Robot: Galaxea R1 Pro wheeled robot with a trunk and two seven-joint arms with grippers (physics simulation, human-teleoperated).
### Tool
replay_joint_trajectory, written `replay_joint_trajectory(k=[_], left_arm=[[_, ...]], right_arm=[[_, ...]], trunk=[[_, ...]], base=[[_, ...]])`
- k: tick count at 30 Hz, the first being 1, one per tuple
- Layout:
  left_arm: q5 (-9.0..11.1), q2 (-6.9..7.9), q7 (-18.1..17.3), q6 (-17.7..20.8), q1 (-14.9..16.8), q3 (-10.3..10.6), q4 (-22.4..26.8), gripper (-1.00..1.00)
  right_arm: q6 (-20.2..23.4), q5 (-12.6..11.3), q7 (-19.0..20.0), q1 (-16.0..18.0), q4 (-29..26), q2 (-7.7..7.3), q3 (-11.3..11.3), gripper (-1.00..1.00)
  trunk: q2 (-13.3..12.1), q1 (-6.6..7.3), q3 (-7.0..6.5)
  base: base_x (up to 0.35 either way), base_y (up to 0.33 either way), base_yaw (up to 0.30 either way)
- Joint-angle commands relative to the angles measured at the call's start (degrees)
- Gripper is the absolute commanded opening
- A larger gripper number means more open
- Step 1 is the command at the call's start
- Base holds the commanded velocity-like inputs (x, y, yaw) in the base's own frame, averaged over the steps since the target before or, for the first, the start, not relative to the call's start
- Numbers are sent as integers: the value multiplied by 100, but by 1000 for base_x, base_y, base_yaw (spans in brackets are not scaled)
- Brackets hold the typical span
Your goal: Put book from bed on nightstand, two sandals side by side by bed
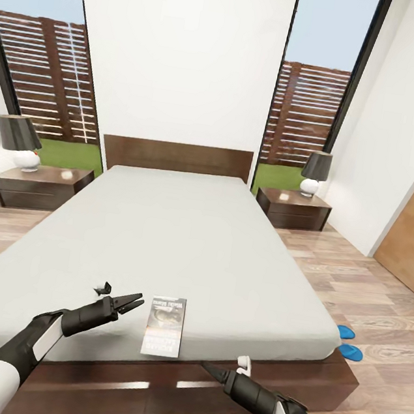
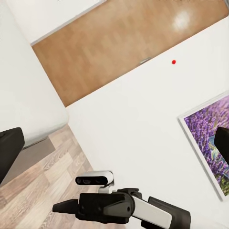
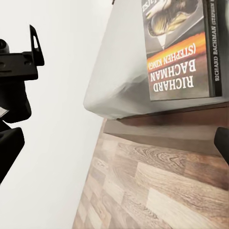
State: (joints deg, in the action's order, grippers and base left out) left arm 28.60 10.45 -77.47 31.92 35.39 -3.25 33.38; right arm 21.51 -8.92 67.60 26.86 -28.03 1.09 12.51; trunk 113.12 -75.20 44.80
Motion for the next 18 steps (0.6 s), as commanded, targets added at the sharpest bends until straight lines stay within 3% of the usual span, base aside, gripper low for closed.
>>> replay_joint_trajectory(k=[1, 9, 18], left_arm=[[14, 1, -14, 60, 3, 0, -1, 100], [14, 1, -14, 60, 3, 0, 0, 100], [14, 1, -14, 60, 3, 0, 2, 100]], right_arm=[[55, 4, 21, 3, -1, 6, 32, 100], [55, 4, 20, 3, -1, 7, 32, 100], [55, 4, 24, 3, -1, 11, 33, 100]], trunk=[[2, 1, 5], [2, 1, 5], [363, -197, 167]], base=[[4, 0, 0], [1, 0, 0], [0, 0, 0]])
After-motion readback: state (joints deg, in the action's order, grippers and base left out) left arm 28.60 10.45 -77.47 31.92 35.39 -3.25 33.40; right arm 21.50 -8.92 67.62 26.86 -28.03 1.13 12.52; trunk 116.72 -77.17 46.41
